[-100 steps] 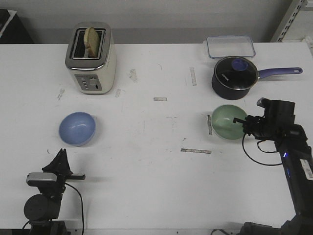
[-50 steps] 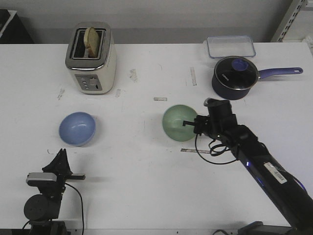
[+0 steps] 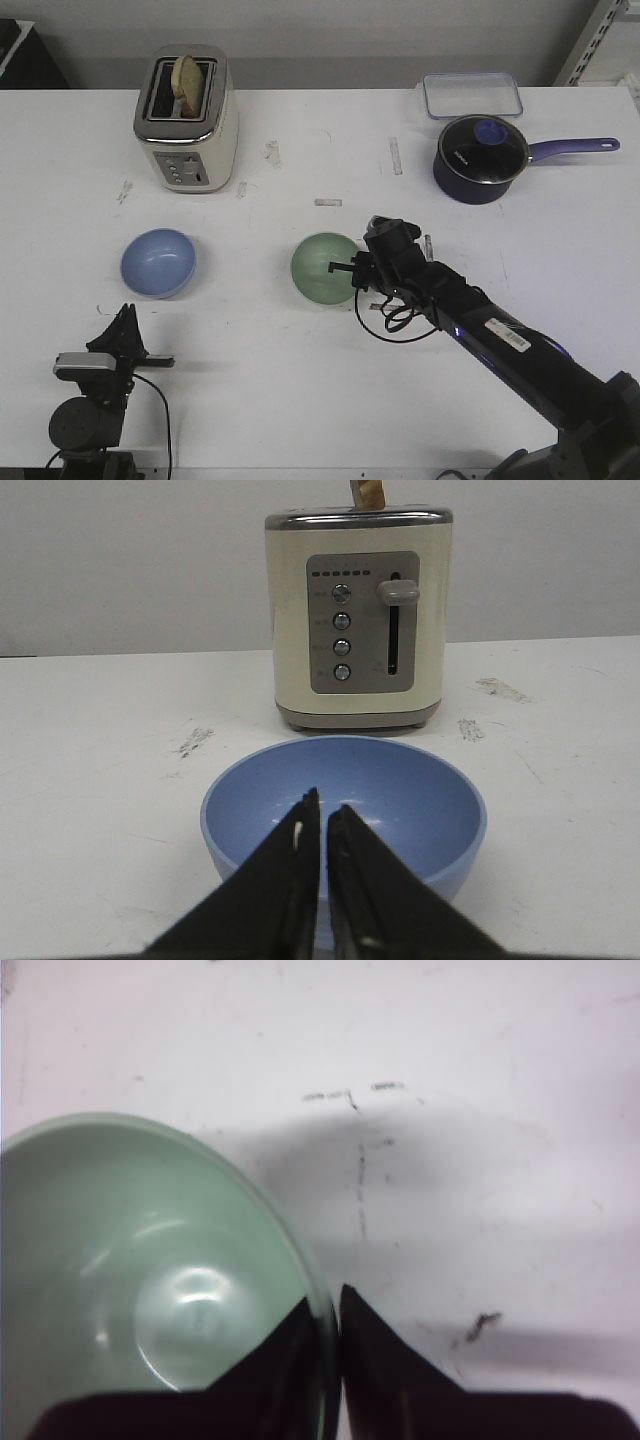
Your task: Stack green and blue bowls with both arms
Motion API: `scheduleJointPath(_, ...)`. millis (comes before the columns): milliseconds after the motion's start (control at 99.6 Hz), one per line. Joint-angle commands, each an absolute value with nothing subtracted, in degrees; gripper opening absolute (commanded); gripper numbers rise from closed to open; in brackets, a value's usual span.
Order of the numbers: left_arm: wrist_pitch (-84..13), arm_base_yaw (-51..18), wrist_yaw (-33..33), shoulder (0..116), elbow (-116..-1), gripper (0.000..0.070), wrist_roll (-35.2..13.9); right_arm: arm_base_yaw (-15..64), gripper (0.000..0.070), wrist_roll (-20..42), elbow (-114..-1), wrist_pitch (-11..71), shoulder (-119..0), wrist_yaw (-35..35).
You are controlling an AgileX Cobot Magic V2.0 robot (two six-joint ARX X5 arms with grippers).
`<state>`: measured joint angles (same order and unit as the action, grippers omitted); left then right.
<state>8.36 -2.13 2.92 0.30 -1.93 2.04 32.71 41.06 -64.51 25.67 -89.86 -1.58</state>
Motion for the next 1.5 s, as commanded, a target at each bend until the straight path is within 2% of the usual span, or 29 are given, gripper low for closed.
scheduleJointPath(0,9.1,-2.2,3.0,0.2,-0.7,0.0003,2.2,33.6,0.0006,42.2,-65.4,24.7,-91.9,-1.4)
scheduleJointPath(401,9.1,-2.2,3.0,0.2,-0.7,0.0003,2.2,33.8,0.002,42.1,-65.4,24.4,-93.9,-1.3)
scheduleJointPath(442,9.1,-2.2,3.0,0.2,-0.7,0.0003,2.2,33.8,0.0052,42.1,-65.4,24.4,-93.9,-1.4)
scheduleJointPath(522,9.1,-2.2,3.0,0.2,-0.7,0.0003,2.2,33.8,0.0178,42.1,-65.4,24.4,-93.9,-1.5)
scheduleJointPath(562,9.1,-2.2,3.0,0.2,-0.7,0.0003,2.2,33.8,0.0219,42.1,-65.4,24.4,-93.8,-1.5)
scheduleJointPath(763,9.1,-2.2,3.0,0.2,-0.7,0.0003,2.2,33.6,0.0233,41.9,-65.5,24.4,-92.9,-1.0)
scheduleJointPath(903,9.1,-2.2,3.0,0.2,-0.7,0.0003,2.2,32.6,0.0416,40.1,-65.5,24.0,-89.9,-1.0)
scheduleJointPath(964,9.1,-2.2,3.0,0.2,-0.7,0.0003,2.2,31.9,0.0427,38.4,-65.5,24.0,-88.3,-1.0)
scheduleJointPath(1054,9.1,-2.2,3.0,0.2,-0.7,0.0003,2.2,30.7,0.0426,34.0,-65.4,23.9,-85.7,-1.0)
scheduleJointPath(1154,9.1,-2.2,3.0,0.2,-0.7,0.0003,2.2,29.0,0.0421,25.3,-64.6,22.2,-81.8,-1.0)
scheduleJointPath(1255,9.1,-2.2,3.0,0.2,-0.7,0.0003,2.2,26.5,0.0371,15.9,-61.6,17.5,-76.6,-1.0)
scheduleJointPath(1375,9.1,-2.2,3.0,0.2,-0.7,0.0003,2.2,22.6,0.0199,5.4,-55.0,8.2,-69.1,-1.0)
scheduleJointPath(1485,9.1,-2.2,3.0,0.2,-0.7,0.0003,2.2,18.2,0.0,1.0,-48.6,1.3,-62.2,-1.1)
